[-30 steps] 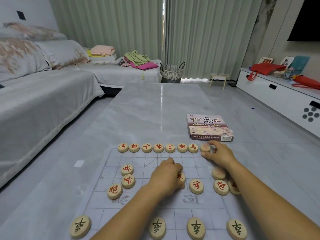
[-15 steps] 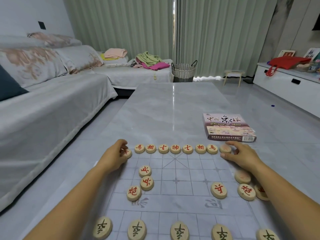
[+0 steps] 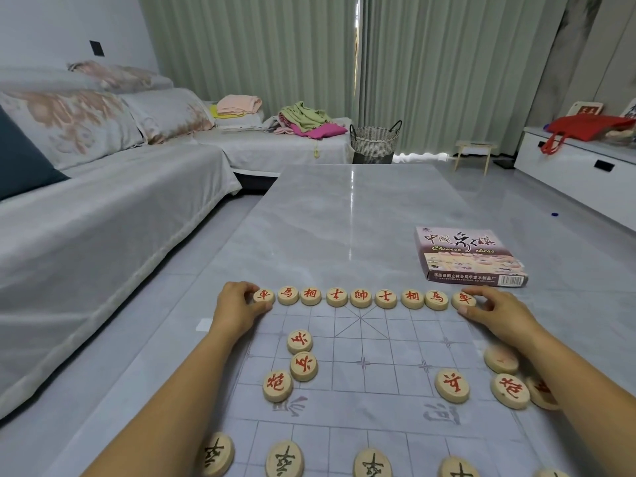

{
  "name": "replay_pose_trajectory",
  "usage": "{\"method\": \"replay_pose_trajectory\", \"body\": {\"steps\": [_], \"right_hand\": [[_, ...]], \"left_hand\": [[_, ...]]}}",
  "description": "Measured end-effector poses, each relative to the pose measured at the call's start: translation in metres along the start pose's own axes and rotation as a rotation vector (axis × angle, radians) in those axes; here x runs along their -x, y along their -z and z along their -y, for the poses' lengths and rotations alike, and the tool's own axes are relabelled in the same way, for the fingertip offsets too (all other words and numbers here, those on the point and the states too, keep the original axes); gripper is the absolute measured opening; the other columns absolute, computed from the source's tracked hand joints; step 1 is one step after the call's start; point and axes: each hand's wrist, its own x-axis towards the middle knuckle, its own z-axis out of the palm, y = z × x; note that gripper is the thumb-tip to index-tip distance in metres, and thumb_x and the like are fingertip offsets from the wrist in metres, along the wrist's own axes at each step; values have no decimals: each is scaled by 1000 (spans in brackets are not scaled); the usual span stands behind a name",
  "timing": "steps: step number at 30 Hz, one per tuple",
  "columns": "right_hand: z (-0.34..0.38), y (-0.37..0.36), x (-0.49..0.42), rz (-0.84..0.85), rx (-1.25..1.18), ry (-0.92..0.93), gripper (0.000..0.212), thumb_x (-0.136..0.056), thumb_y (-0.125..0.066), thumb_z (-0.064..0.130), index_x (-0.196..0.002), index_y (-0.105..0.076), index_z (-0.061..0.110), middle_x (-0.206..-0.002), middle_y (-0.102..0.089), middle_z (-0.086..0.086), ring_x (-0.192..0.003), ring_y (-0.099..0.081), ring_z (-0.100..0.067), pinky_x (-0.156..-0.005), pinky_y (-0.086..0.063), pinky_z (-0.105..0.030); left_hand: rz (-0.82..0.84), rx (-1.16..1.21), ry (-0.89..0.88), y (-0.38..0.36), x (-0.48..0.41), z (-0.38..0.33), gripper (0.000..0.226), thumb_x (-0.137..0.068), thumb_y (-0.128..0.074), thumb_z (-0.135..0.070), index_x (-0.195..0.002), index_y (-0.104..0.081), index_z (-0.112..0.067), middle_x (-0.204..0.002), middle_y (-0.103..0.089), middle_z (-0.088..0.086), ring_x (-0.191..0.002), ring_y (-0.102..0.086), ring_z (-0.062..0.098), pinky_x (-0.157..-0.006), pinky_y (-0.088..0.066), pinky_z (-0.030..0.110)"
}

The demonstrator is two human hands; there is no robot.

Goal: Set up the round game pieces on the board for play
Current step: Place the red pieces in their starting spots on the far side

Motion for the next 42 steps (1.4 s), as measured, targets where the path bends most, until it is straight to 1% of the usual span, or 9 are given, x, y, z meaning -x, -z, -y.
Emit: {"method": "replay_pose_trajectory", "body": {"steps": [4, 8, 15, 19, 22, 26, 30, 37, 42], "right_hand": [[1, 0, 1, -5, -2, 1, 41, -82, -63, 41, -121, -53, 30, -124, -53, -15, -110, -51, -30, -89, -42, -40], [0, 0, 1, -5, -2, 9, 41, -82, -63, 40, -120, -54, 30, -121, -54, -14, -108, -51, -29, -88, -43, -40], [-1, -1, -1, -8, -9, -1, 39, -82, -64, 38, -119, -55, 30, -120, -54, -14, -106, -51, -29, -83, -41, -36], [-2, -1, -1, -15, -12, 7, 39, -82, -65, 36, -119, -55, 29, -115, -54, -13, -102, -51, -28, -80, -41, -35], [-2, -1, -1, -19, 3, 14, 39, -82, -65, 37, -119, -55, 30, -113, -54, -13, -101, -51, -27, -79, -40, -34], [-2, -2, -1, -21, 5, 18, 39, -82, -65, 37, -119, -55, 30, -113, -54, -13, -100, -51, -27, -79, -41, -34], [-1, -2, -1, -22, 8, 19, 39, -83, -64, 36, -120, -55, 29, -114, -54, -13, -100, -51, -26, -79, -40, -34], [0, -2, 0, -29, 27, 17, 40, -83, -64, 35, -121, -53, 29, -118, -53, -13, -105, -51, -29, -85, -43, -38], [-2, -2, 0, -35, 12, 34, 40, -82, -65, 35, -120, -54, 28, -115, -54, -12, -102, -51, -27, -85, -43, -38]], "left_hand": [[26, -8, -5, 0, -6, 3, 40, -77, -74, -22, -113, -63, -9, -118, -60, 12, -104, -56, 23, -86, -45, 31], [47, 28, -11, 0, -6, 2, 41, -79, -72, -16, -118, -61, -6, -121, -60, 13, -111, -56, 25, -91, -44, 33], [80, 27, 15, 2, -5, 1, 46, -80, -70, -18, -124, -58, -10, -127, -55, 14, -115, -52, 27, -99, -42, 37], [106, 47, 17, 4, 0, -5, 62, -77, -74, -24, -133, -47, -26, -135, -43, 13, -126, -40, 28, -107, -35, 41], [77, -149, -87, 3, 3, -18, 59, -77, -71, -37, -132, -47, -36, -143, -34, 6, -133, -25, 27, -110, -25, 40], [100, -249, -135, -7, 0, -27, 45, -78, -67, -43, -122, -56, -38, -148, -30, -3, -137, -19, 24, -110, -19, 39], [71, -233, -118, -16, 0, -26, 39, -81, -65, -42, -118, -59, -36, -146, -36, 0, -136, -22, 24, -108, -22, 39], [55, -224, -89, -20, 1, -27, 39, -81, -64, -42, -118, -57, -33, -142, -41, 4, -134, -26, 27, -106, -25, 39], [54, -222, -141, -20, 5, -27, 52, -78, -68, -42, -127, -51, -33, -145, -37, 3, -136, -23, 25, -109, -23, 40]]}}
